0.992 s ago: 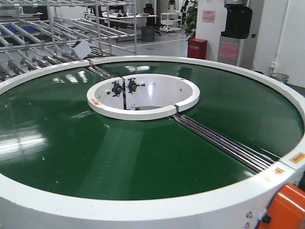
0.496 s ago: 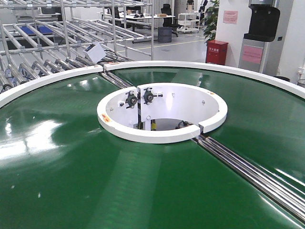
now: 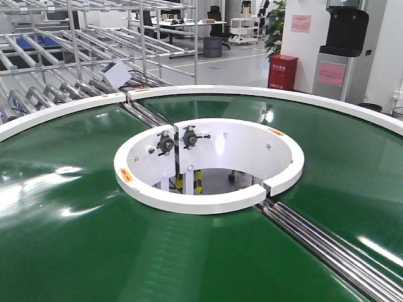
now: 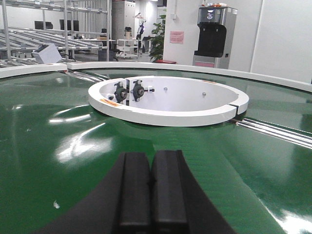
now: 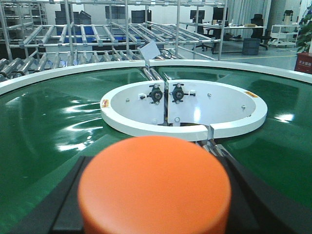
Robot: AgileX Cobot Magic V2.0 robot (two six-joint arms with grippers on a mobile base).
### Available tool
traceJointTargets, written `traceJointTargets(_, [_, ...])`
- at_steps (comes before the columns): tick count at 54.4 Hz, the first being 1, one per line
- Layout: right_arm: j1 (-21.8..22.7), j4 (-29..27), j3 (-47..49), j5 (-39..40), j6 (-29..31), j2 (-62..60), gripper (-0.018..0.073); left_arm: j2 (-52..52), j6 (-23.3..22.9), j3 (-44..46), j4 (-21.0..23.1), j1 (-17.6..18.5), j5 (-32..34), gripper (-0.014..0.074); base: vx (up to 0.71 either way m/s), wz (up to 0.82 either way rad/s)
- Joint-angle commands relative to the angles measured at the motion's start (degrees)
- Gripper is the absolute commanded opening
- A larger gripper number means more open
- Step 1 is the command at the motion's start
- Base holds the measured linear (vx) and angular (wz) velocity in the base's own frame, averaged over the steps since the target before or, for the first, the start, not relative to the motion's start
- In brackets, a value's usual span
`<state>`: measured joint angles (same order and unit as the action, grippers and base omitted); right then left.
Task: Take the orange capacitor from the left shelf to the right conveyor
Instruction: 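Position the base at the conveyor edge, capacitor held in right gripper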
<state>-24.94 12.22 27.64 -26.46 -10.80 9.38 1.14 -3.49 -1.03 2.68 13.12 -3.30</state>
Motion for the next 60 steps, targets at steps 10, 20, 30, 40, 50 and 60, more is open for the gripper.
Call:
traceJointTargets(10, [0.26, 1.15, 1.50, 4.84, 0.05, 1.17, -0.0008, 0.22, -0.32, 1.71, 0.27, 0.44, 4.66, -0.0006, 0.07, -0.05])
traceJointTargets(20, [0.26, 1.15, 1.50, 4.84, 0.05, 1.17, -0.0008, 0.22, -0.32, 1.71, 0.27, 0.44, 4.66, -0.0006, 0.02, -0.01])
traceJointTargets(30, [0.26, 1.15, 1.52, 4.91, -0.01, 1.17, -0.0008, 0.22, -0.32, 1.71, 0.27, 0.44, 4.66, -0.0006, 0.00, 0.00])
traceJointTargets(40, [0.26, -2.19, 1.52, 6.14, -0.26, 1.17, -0.0008, 0.22, -0.32, 1.71, 0.27, 0.44, 4.66, -0.0006, 0.00, 0.00])
traceJointTargets(50, [0.26, -1.27, 1.32, 13.05, -0.26, 5.57, -0.0008, 0.22, -0.32, 1.71, 0.27, 0.44, 4.66, -0.0006, 0.00, 0.00])
traceJointTargets(60, [0.26, 1.25, 1.32, 26.46, -0.26, 22.06, -0.0008, 0.22, -0.32, 1.71, 0.27, 0.44, 4.66, -0.0006, 0.00, 0.00])
